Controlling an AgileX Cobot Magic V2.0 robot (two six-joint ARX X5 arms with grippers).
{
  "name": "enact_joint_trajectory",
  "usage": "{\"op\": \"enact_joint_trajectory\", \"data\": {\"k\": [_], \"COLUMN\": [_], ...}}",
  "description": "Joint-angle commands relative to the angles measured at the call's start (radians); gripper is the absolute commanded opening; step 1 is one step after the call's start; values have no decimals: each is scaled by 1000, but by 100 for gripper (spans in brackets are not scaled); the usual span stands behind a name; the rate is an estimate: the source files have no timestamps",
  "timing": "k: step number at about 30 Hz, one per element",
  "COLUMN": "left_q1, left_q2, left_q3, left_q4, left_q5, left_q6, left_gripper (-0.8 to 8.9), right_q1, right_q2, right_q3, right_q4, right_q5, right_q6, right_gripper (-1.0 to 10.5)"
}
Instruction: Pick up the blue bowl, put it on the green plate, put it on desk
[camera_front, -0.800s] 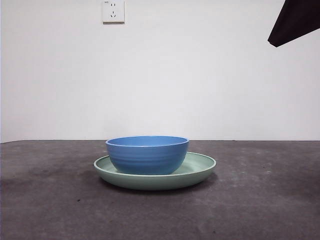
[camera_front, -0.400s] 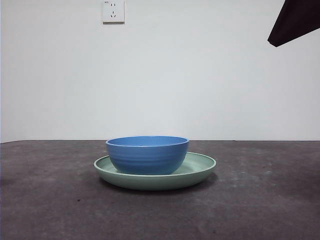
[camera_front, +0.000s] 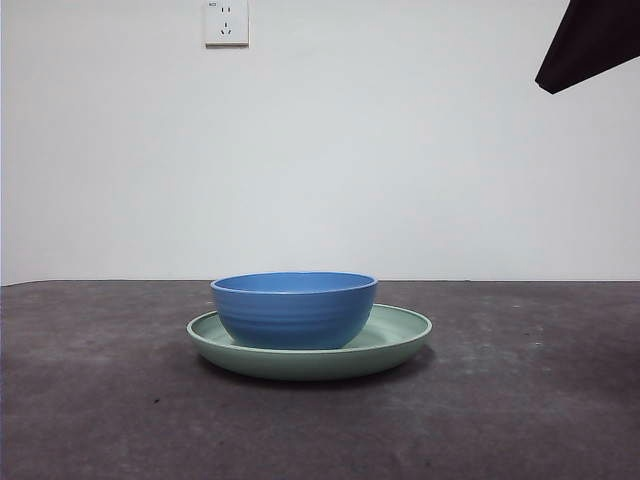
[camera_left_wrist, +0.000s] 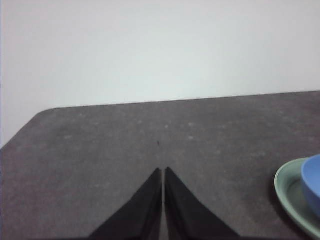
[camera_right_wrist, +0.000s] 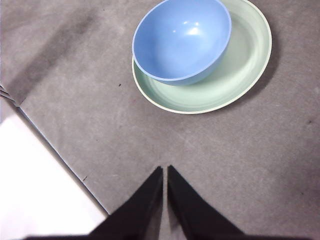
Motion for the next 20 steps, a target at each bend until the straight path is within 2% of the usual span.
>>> {"op": "enact_joint_trajectory", "data": {"k": [1, 16, 20], "left_q1": [2, 2, 2], "left_q2": [-30, -88, -88], "left_q3": [-37, -82, -82], "left_q4": [10, -183, -190], "left_q5": [-4, -6, -6], "left_q6": [3, 0, -1], "left_gripper": [10, 9, 10], "right_q1": [6, 6, 6], "right_q2": [5, 5, 5], "right_q3": [8, 8, 8], "right_q4": [10, 10, 10], "right_q5": [-3, -3, -3], "right_q6": [-8, -8, -8], "right_gripper": [8, 8, 8]}}
